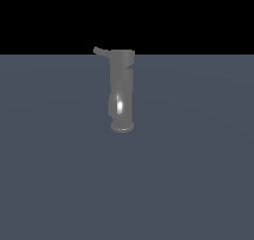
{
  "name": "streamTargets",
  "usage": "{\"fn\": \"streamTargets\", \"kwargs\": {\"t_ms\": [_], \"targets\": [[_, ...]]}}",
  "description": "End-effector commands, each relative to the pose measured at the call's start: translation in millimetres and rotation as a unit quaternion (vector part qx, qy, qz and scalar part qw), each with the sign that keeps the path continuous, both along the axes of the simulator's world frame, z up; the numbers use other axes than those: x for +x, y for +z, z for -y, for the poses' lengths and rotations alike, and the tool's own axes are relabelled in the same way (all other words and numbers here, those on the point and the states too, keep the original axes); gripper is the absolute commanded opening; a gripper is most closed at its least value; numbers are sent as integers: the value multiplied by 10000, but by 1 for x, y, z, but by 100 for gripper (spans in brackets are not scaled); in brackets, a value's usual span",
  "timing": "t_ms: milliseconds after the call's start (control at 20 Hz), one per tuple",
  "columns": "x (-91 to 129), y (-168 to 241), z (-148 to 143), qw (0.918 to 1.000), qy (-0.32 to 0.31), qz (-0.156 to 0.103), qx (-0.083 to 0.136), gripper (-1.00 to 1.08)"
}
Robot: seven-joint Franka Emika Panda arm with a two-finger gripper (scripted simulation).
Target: Turn on the faucet by rotating a designated handle.
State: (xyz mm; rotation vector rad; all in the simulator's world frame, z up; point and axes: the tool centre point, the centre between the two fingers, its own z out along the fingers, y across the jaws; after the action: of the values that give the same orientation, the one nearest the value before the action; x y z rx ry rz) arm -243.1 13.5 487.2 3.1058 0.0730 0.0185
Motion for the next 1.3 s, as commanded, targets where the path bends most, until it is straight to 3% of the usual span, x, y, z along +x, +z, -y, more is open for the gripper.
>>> {"fn": "streamTargets", "kwargs": {"t_ms": [0,800,1250], "targets": [[0,0,0,10000,0,0,0,-100],[5,5,5,9998,73,133,120,-100],[24,5,2,9990,-323,101,285,-100]]}}
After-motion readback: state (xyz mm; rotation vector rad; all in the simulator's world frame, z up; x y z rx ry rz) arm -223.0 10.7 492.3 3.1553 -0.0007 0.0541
